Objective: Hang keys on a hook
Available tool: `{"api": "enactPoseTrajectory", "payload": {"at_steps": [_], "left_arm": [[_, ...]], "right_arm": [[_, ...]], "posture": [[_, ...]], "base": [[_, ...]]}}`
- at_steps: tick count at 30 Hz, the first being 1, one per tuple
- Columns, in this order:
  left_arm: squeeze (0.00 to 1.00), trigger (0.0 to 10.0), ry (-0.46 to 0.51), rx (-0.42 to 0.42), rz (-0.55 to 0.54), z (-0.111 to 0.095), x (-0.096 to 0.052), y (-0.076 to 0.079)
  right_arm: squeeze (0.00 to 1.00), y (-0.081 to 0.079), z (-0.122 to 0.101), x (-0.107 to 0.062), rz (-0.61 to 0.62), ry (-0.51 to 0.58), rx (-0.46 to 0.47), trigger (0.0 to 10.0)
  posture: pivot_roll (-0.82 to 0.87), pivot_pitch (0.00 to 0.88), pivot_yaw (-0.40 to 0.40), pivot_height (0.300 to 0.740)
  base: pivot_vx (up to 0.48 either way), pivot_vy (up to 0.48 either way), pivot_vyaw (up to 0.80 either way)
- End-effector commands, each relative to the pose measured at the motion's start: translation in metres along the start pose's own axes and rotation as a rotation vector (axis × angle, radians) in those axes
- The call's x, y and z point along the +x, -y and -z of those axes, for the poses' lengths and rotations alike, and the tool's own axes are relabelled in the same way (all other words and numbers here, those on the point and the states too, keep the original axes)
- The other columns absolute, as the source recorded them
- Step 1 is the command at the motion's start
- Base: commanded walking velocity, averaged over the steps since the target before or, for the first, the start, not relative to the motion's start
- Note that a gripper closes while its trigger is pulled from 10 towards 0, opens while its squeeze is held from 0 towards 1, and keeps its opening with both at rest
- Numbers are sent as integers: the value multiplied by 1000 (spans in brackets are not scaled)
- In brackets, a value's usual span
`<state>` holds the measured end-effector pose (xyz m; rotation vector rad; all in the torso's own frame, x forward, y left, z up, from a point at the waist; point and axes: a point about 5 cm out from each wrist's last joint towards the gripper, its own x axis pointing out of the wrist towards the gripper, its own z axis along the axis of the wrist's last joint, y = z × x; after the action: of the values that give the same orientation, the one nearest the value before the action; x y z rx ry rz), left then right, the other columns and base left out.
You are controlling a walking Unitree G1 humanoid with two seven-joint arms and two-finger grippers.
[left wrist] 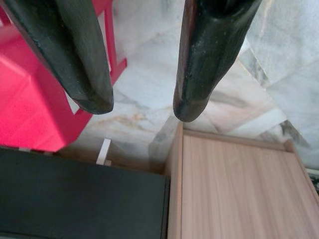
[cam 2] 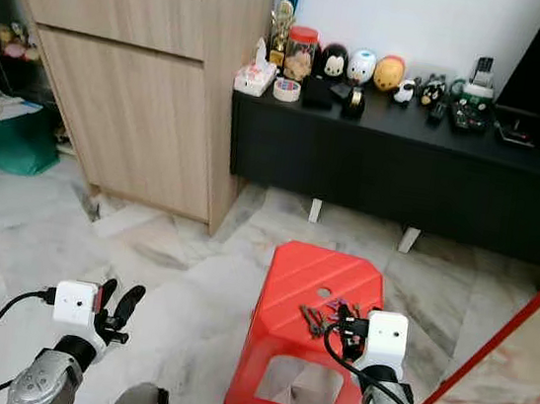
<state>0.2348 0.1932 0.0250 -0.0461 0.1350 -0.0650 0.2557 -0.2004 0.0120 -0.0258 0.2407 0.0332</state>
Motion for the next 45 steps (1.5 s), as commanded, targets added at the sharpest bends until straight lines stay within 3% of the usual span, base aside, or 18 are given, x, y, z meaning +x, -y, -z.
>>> {"api": "enactPoseTrajectory", "payload": {"at_steps": [1,9,17,23,34,45], "left_arm": [[0,10000,15,9,0,-6,2,0],[0,10000,22,5,-8,-8,7,-4],[0,10000,35,20,-2,-15,18,-8],[0,10000,36,26,4,-15,20,-9],[0,10000,40,25,4,-13,18,-8],[0,10000,21,25,6,-6,11,-9]], "right_arm": [[0,-1,-2,3,-3,7,-2,10000],[0,-8,-5,6,-41,13,-17,10000],[0,4,-4,4,8,12,9,10000],[0,0,-1,2,-6,6,-5,10000],[0,-2,7,3,-27,-57,1,10000],[0,-5,26,-10,-87,-143,-12,10000]], "posture": [[42,0,-39,618],[14,0,-45,618],[-9,0,-27,618],[-3,0,-25,618],[2,0,-30,618],[0,0,-27,618]], "base": [[0,0,0],[106,0,191],[305,0,367],[309,0,0],[226,0,0],[0,0,0]]}}
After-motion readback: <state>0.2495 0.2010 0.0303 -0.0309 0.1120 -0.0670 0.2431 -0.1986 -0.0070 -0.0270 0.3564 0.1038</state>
